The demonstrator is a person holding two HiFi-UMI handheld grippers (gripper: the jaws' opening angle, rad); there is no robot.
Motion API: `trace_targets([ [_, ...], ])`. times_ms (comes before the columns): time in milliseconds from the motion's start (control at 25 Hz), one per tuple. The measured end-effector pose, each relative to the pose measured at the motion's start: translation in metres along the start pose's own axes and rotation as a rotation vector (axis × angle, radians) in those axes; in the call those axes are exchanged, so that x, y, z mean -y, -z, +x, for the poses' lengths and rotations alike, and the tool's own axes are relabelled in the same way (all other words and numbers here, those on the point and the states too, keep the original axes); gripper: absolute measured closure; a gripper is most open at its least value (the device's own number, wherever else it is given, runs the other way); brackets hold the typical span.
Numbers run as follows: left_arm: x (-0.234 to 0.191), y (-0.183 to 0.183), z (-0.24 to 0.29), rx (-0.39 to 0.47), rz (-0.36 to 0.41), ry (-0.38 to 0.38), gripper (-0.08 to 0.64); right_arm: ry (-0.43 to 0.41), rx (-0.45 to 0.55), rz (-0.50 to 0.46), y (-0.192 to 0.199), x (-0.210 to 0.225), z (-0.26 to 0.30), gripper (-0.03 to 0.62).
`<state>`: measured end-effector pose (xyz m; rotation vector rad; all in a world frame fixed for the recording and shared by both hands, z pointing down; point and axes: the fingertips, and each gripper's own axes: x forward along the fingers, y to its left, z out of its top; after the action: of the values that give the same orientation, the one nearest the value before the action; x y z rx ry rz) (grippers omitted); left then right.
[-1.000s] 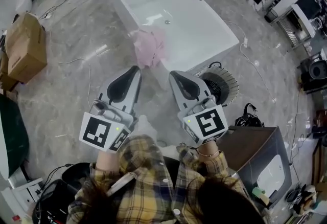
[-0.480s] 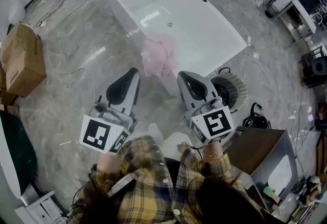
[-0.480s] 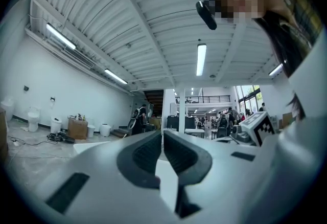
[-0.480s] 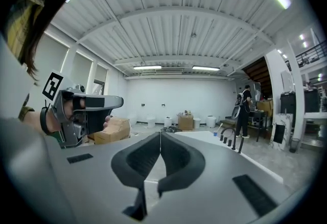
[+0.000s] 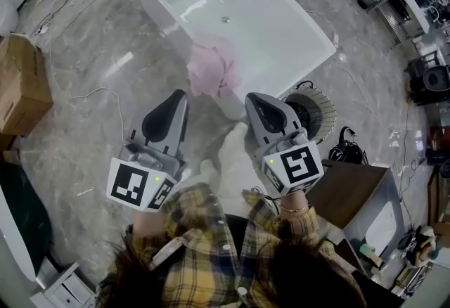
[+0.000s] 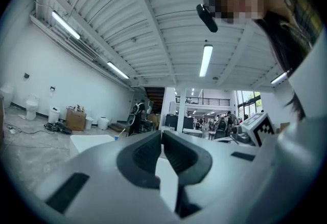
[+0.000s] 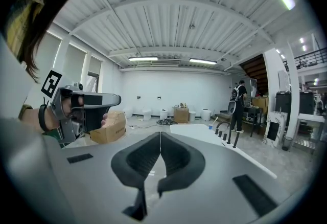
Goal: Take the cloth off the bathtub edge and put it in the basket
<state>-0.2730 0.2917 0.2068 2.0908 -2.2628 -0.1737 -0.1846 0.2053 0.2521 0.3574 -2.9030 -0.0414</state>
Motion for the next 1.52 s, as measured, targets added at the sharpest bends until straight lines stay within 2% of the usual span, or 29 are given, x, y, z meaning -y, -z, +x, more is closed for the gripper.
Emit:
trace_targets([
  [160,-0.007,0.003,0.013,0.000,-0.010,-0.008,0.534,-0.009,-0.003,0.000,0.000,0.008,0.010,0.577],
  [440,-0.007,0.003,0.060,0.006,0.000,0.028,0.532,-0.015,0.003,0.007,0.001,0.035,0.032,0.577],
  [720,-0.004,-0.009,0.140,0.025,0.028,0.056,0.534,0.001,0.027,0.002,-0.014,0.106,0.054,0.577],
  [920,-0.004,-0.021,0.195,0.037,0.052,0.046,0.533,-0.005,0.047,-0.003,-0.030,0.158,0.072,0.577],
  [1160,0.000,-0.014,0.247,0.026,0.060,0.022,0.532,-0.023,0.043,-0.008,-0.030,0.211,0.089,0.577],
  [1360,-0.009,0.006,0.271,-0.011,0.054,-0.001,0.534,-0.055,0.035,-0.007,-0.023,0.231,0.110,0.577],
  [1520,-0.020,0.007,0.283,-0.026,0.066,-0.001,0.532,-0.078,0.051,-0.003,-0.030,0.232,0.130,0.577],
])
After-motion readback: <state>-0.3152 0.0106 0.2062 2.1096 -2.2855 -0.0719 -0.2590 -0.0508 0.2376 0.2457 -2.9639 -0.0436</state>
